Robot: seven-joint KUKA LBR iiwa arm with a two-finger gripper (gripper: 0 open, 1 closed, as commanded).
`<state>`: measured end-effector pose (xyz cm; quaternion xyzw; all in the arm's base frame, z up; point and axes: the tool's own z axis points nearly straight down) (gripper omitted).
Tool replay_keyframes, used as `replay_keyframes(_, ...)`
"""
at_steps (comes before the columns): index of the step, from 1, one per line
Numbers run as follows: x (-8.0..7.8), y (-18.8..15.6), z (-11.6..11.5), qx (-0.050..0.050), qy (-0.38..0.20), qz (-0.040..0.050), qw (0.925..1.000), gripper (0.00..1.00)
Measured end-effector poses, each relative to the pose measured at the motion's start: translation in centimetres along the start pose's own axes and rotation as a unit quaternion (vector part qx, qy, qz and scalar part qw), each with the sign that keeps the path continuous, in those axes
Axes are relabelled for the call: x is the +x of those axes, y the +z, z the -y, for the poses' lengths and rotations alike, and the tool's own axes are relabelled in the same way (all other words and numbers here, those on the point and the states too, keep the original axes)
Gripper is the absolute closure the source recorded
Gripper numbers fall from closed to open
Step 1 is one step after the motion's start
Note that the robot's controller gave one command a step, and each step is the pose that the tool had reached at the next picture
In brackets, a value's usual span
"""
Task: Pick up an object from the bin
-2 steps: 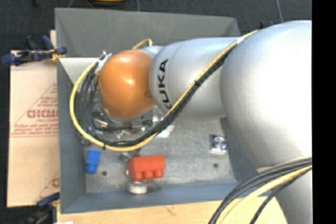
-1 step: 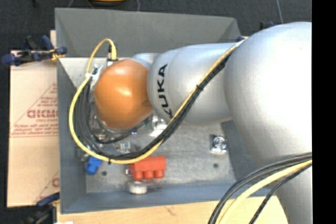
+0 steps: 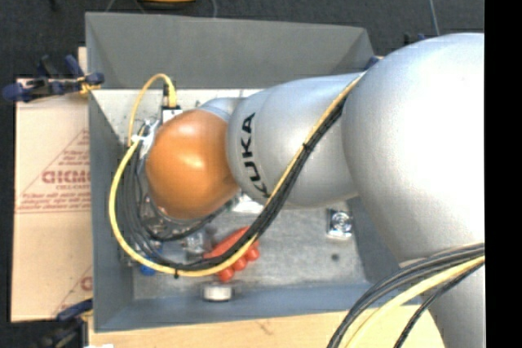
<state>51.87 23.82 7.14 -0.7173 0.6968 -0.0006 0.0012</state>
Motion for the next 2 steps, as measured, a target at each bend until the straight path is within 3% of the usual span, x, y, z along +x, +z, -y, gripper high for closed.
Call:
replay_keyframes(1,-0.1,0.0,0.0,-0.001,0.002,0.0011,1.0000,1.00)
replay_keyframes(2,2.1,-17.0,1.7,0.004,0.029,0.0016,0.9996,1.00)
